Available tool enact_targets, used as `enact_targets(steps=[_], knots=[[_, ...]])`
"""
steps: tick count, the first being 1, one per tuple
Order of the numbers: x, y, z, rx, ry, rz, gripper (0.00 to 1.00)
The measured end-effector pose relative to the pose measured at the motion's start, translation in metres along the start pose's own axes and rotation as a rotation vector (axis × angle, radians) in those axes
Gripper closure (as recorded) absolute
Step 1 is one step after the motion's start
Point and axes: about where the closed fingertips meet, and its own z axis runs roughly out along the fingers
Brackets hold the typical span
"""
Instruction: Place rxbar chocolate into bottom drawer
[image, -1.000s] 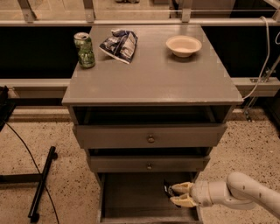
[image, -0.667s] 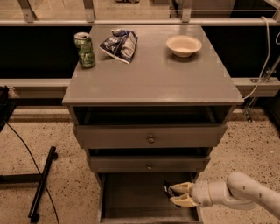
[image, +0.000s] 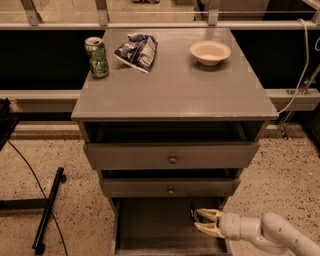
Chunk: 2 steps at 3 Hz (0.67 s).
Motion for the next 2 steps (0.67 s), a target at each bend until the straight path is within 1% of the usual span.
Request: enact_targets(steps=[1, 2], knots=[[0.029, -0.015, 0.026, 0.026, -0.054, -0.093, 1.0], [0.05, -0.026, 0.059, 0.031, -0.033, -0.128, 1.0]])
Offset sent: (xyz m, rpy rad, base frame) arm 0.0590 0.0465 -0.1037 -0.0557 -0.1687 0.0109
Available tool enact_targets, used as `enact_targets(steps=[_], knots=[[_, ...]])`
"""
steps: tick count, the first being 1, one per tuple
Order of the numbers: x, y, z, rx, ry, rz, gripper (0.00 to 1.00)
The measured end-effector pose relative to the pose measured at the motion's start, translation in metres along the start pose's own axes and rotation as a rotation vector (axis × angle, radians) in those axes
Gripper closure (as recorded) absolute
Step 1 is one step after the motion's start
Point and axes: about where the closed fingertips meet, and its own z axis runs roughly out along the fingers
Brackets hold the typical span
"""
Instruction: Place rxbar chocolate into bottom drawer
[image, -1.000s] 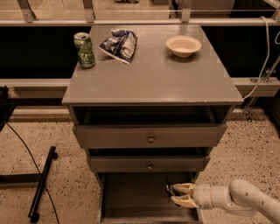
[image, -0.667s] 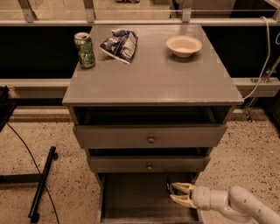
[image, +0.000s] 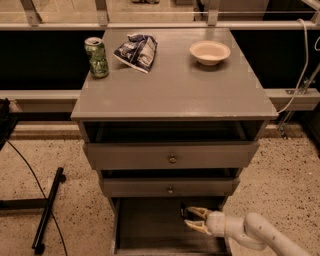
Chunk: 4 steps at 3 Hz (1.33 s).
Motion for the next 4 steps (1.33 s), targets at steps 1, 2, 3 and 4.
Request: enact_targets(steps=[1, 2, 3, 4], knots=[[0.046, -0.003, 0.033, -0.016, 0.123, 0.018, 0.74], [0.078, -0.002, 0.044, -0.02, 0.17, 0.054, 0.5], [0.077, -0.001, 0.047, -0.025, 0.166, 0.054, 0.19], [0.076, 0.0, 0.049, -0.028, 0.164, 0.055, 0.0]])
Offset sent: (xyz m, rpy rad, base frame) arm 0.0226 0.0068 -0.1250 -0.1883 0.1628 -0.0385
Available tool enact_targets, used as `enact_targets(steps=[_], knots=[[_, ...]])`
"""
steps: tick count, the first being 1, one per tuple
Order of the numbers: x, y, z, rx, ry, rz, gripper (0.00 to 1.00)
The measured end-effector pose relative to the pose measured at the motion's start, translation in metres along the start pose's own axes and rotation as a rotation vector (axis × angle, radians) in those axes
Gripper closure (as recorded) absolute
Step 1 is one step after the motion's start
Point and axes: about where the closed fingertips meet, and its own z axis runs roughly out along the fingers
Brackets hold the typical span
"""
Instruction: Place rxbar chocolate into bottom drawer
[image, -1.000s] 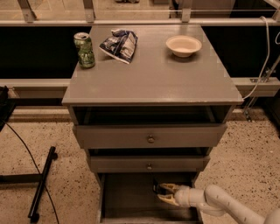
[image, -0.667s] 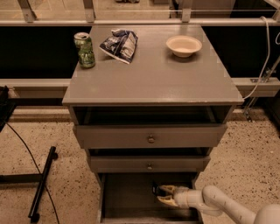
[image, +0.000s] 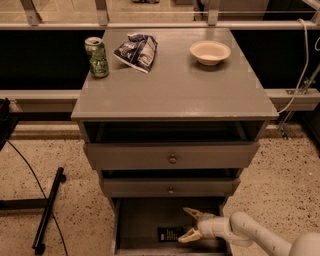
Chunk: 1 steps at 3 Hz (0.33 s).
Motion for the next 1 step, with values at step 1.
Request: enact_targets(steps=[1], knots=[[-0.0001, 0.0002, 0.0003, 0.0, 0.0, 0.0, 0.0]])
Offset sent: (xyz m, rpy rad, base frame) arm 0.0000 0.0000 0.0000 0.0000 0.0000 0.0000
